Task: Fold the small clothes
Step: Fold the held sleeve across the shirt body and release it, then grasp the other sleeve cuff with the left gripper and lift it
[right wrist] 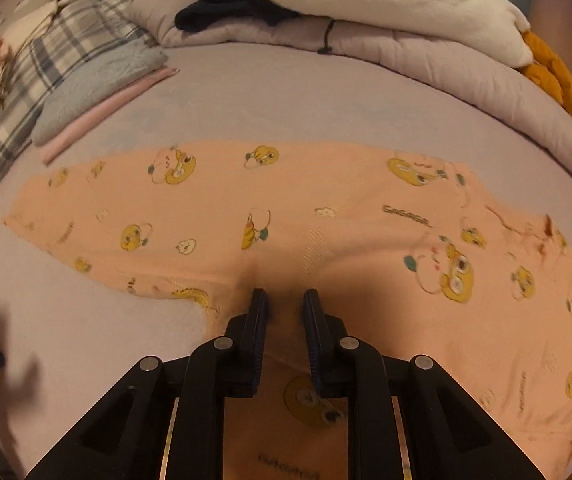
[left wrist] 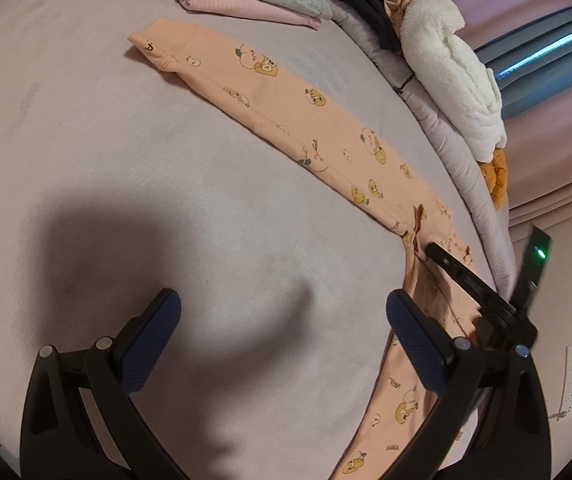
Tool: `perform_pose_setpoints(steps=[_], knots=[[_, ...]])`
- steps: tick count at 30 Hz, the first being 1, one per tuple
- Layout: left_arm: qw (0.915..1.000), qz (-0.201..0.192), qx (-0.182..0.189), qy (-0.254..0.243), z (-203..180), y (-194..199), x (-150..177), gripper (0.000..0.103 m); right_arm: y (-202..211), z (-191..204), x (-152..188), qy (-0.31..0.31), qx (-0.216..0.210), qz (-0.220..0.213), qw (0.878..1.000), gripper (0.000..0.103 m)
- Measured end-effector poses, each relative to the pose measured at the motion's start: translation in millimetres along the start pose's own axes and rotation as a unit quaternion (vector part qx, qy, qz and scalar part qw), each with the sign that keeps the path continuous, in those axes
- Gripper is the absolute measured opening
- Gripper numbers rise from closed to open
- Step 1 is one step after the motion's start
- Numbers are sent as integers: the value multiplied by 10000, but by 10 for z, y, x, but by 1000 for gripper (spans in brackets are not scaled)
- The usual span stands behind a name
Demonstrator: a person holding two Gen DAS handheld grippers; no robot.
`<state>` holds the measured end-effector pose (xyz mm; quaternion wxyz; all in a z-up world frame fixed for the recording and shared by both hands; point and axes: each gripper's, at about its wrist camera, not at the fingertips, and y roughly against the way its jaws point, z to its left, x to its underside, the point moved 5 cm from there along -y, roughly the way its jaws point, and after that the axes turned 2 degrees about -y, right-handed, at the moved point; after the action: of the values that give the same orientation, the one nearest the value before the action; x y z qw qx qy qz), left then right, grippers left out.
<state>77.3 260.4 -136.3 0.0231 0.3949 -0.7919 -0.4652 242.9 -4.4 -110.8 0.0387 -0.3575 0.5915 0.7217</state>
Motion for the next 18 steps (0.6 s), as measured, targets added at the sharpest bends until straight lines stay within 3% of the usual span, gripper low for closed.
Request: perform_pose_setpoints(steps=[5, 10, 18], knots=[[9997, -20, 112, 211, 69, -18, -51, 102, 397, -15, 197, -416, -732, -317, 9959, 20], [9994, -94, 152, 280, 82, -17, -146, 102, 569, -29, 559, -794, -1460, -206, 9859, 20], [9946, -534, 356, 817, 307, 67, -592, 102, 673, -198, 886, -1221, -1625, -73, 9791, 20]])
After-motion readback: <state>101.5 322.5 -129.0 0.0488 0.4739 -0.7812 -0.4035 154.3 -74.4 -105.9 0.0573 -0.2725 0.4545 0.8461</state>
